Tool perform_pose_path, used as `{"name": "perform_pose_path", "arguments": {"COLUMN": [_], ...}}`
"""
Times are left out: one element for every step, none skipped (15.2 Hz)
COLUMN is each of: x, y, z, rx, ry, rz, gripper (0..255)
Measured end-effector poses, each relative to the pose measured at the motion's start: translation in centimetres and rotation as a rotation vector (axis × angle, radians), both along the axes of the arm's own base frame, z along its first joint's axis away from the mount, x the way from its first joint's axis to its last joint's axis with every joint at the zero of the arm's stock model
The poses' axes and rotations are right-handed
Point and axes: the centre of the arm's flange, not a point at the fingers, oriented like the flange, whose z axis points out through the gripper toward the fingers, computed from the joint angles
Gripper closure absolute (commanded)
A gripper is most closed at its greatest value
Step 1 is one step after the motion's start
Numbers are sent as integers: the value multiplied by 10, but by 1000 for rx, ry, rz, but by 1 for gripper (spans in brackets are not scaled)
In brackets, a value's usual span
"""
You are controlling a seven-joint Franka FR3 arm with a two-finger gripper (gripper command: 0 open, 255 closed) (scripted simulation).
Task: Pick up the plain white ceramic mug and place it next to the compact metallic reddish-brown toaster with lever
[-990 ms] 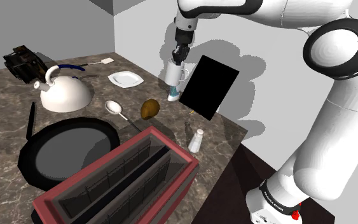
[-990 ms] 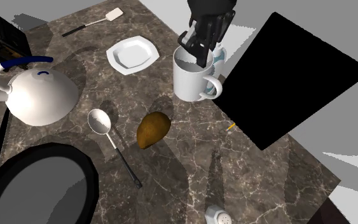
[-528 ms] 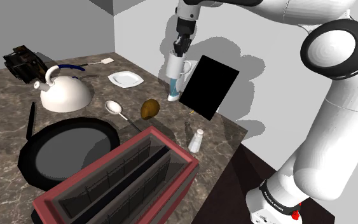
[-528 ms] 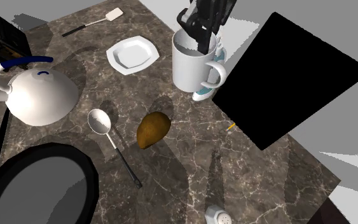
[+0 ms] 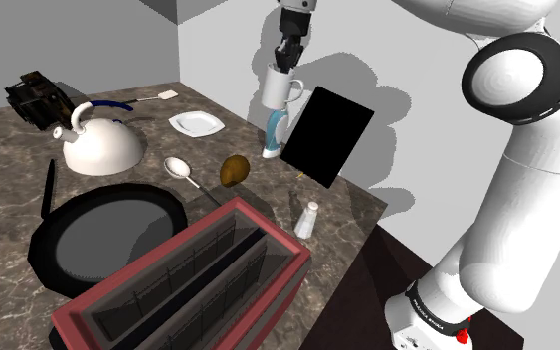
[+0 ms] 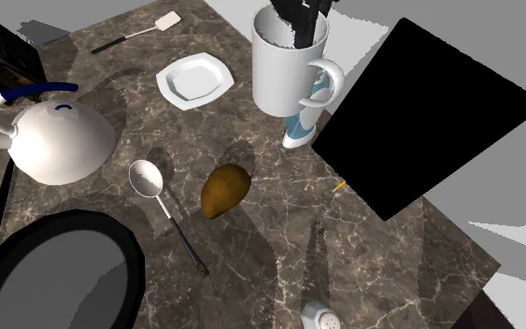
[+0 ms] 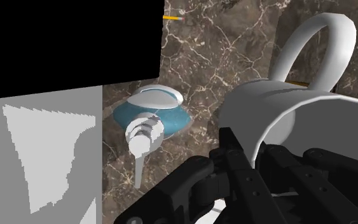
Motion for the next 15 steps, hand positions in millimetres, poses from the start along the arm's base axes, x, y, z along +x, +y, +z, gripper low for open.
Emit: {"name": "perform_pose_path", "arguments": {"x": [0, 0, 0, 0, 1, -5, -13, -23, -34, -43, -53, -64, -74, -85, -97], "y": [0, 1, 1, 0, 0, 4, 10, 17, 24, 32, 39, 48, 53, 61, 67], "z": [6, 11, 17, 21, 25, 28, 29, 30, 30, 30, 31, 31, 30, 30, 31], "rx": [0, 0, 0, 0, 0, 0, 0, 0, 0, 0, 1, 0, 1, 0, 1], "ry": [0, 0, 0, 0, 0, 1, 1, 1, 0, 0, 0, 0, 0, 0, 1], "rz": [0, 0, 0, 0, 0, 0, 0, 0, 0, 1, 1, 1, 1, 1, 1], "gripper": [255, 255, 255, 255, 255, 255, 255, 255, 255, 255, 255, 255, 255, 255, 255]}}
